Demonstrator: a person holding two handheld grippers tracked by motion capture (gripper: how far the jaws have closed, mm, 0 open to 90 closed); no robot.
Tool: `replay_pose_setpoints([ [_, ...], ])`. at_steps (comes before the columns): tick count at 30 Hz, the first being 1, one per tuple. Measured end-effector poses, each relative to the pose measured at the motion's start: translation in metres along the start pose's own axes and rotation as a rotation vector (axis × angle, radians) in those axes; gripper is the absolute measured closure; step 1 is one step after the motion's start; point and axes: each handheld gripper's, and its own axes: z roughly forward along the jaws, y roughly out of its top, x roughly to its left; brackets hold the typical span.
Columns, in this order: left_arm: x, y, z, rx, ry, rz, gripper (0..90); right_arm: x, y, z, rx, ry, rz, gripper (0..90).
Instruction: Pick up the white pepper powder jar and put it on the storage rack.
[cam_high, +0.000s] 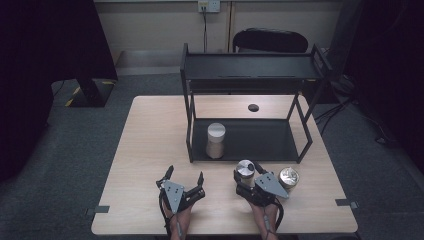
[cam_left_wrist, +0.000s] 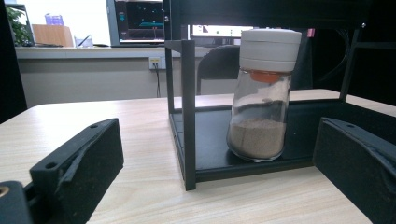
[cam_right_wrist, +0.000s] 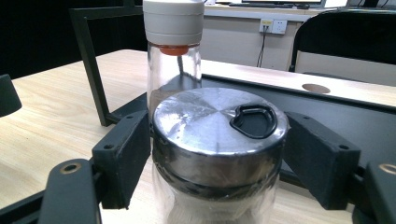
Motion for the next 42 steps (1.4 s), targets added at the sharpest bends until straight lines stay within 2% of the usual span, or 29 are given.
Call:
replay_pose_setpoints([
  [13, -0.0001, 0.0000, 0.0000, 0.000, 0.001, 0.000, 1.3, -0.0014, 0.0015, 0.0023, 0.014, 0.008, -0.004, 30.7],
  [42, -0.0003, 0.0000, 0.0000, 0.000, 0.002, 0.000, 1.3, 0.0023, 0.0038, 0.0015, 0.014, -0.011, 0.012, 32.8],
])
